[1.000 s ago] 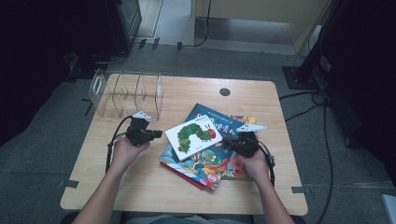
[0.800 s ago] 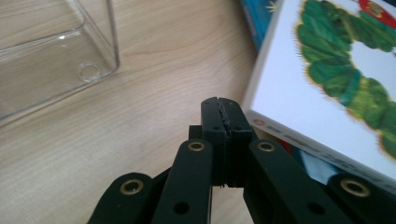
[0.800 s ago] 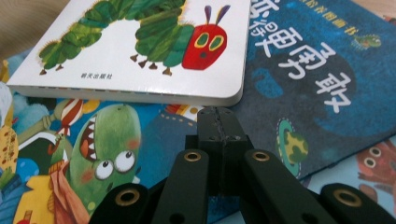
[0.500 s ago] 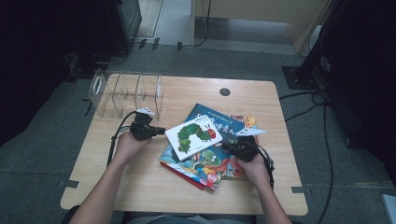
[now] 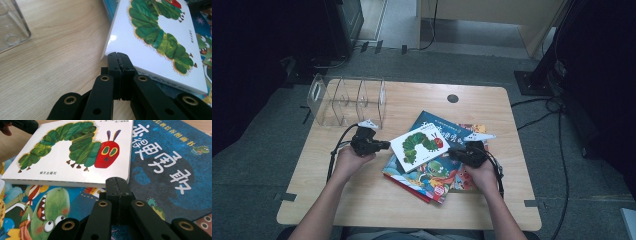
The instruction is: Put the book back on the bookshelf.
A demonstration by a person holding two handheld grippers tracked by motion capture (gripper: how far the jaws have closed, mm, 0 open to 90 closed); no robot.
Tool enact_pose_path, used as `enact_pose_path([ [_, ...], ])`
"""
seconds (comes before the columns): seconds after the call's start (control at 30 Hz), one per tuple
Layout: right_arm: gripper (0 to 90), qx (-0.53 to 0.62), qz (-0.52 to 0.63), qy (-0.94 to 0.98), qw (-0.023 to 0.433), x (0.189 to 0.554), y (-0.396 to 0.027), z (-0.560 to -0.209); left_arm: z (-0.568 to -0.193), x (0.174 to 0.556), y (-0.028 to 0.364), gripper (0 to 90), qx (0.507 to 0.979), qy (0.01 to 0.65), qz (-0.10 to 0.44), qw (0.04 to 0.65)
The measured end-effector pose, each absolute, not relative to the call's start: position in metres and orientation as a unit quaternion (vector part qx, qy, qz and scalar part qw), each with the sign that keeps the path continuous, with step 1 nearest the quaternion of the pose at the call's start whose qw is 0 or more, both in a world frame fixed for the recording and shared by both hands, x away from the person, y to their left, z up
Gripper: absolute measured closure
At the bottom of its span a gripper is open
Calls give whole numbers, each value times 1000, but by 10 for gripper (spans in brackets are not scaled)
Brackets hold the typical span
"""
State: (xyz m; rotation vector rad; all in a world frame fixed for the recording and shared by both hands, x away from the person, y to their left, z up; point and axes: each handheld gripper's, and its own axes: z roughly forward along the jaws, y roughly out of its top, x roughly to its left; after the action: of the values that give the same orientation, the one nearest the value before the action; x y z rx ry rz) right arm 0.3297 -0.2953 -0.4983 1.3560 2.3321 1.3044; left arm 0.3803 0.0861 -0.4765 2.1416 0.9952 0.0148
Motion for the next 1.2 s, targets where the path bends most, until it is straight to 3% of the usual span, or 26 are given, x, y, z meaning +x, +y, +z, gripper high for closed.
enact_pose_path([
  [0.4,900,452,430,778,74,332,-294,-497,-486,397,88,892,827,420,13,374],
  [1.2,900,449,433,779,62,356,-280,-497,-485,358,89,900,835,410,-36,365],
])
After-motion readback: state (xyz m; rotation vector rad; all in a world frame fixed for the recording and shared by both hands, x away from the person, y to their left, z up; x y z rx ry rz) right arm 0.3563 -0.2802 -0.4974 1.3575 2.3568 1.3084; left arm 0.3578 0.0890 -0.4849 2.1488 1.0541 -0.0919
